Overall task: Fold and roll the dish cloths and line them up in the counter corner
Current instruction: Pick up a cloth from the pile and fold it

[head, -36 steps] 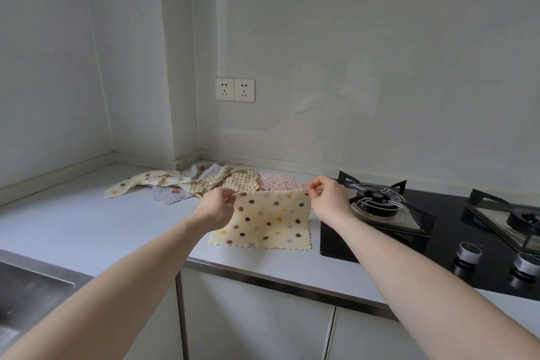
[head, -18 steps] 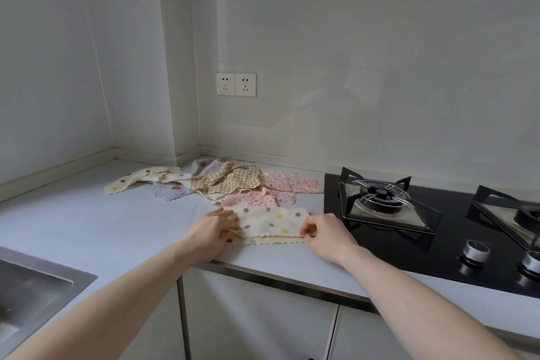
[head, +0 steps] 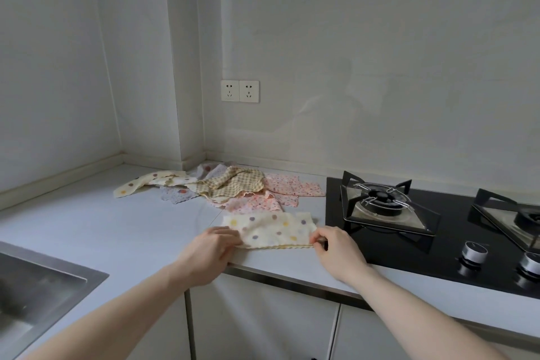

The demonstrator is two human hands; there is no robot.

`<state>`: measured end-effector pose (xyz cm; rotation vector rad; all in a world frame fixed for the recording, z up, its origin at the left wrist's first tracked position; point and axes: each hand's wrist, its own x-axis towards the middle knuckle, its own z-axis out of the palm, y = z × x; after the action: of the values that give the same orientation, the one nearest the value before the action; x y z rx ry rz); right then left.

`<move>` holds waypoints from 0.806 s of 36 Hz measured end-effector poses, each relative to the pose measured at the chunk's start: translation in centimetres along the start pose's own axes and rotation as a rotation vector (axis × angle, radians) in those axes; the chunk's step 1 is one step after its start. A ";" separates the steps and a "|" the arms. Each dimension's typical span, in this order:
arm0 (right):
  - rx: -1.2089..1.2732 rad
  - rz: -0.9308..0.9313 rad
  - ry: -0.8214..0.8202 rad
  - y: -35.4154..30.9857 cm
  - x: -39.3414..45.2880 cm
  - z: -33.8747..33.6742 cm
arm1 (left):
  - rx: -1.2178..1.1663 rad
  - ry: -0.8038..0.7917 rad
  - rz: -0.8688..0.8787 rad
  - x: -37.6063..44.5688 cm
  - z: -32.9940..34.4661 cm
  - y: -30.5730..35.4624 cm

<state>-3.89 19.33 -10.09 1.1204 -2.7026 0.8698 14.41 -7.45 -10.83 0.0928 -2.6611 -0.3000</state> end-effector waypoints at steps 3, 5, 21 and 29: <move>0.004 -0.002 -0.014 -0.5 -0.5 0.0 | -0.008 -0.086 -0.085 -0.4 -0.3 0.3; -0.008 -0.008 -0.001 -0.6 -0.7 0.2 | 0.000 -0.108 -0.109 -0.5 -0.4 0.4; -0.002 0.017 0.171 -0.7 -2.1 0.5 | -0.113 -0.078 -0.326 -0.1 -1.4 2.8; -0.069 0.148 0.203 -0.5 -1.3 0.7 | 0.037 -0.079 -0.499 1.1 -1.0 -1.2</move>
<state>-2.47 19.49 -10.82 0.7797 -2.6491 0.8514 13.89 -8.97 -9.74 0.7758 -2.6872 -0.4170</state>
